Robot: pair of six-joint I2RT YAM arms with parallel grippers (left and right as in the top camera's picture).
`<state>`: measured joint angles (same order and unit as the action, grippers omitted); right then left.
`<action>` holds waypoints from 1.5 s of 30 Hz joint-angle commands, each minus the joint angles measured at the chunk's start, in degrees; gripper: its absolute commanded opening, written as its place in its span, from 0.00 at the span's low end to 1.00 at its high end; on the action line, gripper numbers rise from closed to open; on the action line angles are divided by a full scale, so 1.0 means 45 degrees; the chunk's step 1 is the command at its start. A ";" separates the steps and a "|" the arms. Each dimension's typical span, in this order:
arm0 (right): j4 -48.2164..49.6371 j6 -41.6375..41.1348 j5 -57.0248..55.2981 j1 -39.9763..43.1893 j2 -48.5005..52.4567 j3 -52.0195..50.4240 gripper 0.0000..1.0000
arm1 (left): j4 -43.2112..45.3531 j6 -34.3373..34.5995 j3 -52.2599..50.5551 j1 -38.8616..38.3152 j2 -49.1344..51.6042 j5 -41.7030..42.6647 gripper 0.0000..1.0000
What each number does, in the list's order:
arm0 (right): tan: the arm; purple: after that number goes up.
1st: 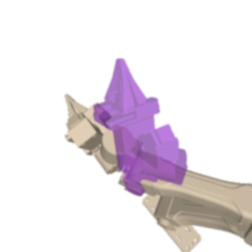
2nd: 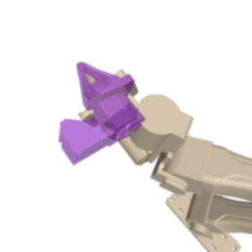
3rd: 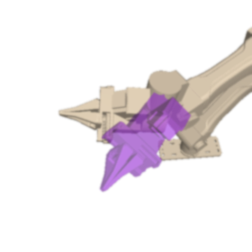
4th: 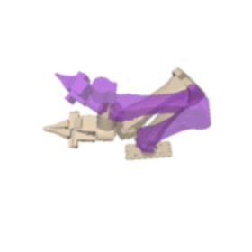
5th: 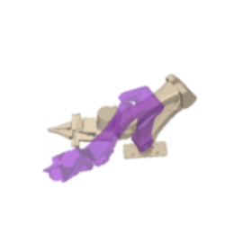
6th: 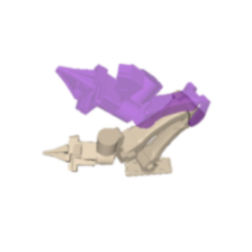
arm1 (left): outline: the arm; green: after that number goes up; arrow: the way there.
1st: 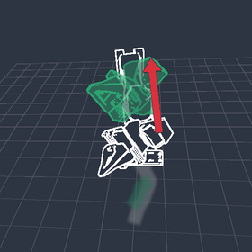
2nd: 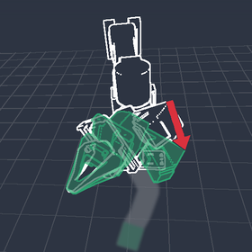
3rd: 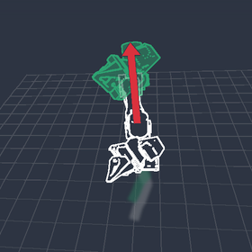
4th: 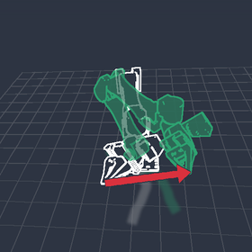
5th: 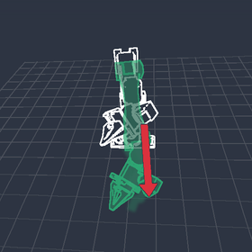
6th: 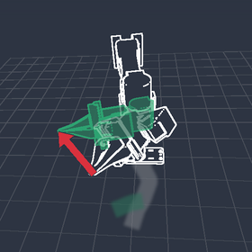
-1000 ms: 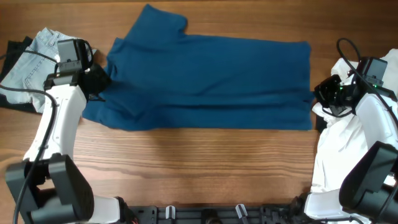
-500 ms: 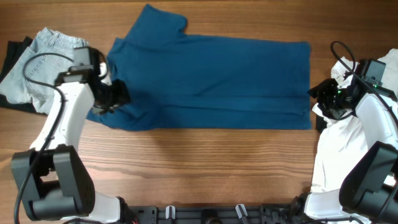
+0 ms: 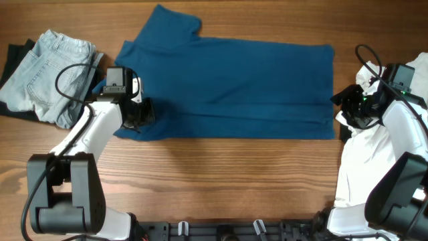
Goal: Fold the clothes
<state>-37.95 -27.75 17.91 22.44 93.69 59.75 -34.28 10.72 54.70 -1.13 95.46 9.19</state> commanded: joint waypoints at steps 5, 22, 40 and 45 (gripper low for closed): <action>0.0039 0.0228 -0.0121 0.0010 0.0160 0.0029 0.58 | -0.1243 0.1107 0.2676 0.0534 -0.0826 0.0379 0.04; 0.2749 0.1447 0.1831 -0.0029 0.2103 -0.1190 0.71 | 0.0704 0.1535 0.2812 0.0442 0.0466 0.0087 0.04; -0.1753 0.4211 0.2351 0.0826 0.1316 -0.0733 0.56 | 0.0491 0.1428 0.2812 0.0442 0.0466 0.0073 0.04; -0.1851 0.4512 0.4022 0.0889 0.0495 -0.0350 0.56 | 0.0471 0.1423 0.2812 0.0442 0.0466 0.0073 0.04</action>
<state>-46.06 -9.69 30.33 26.15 99.37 56.45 -32.12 16.91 66.87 1.08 97.14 10.15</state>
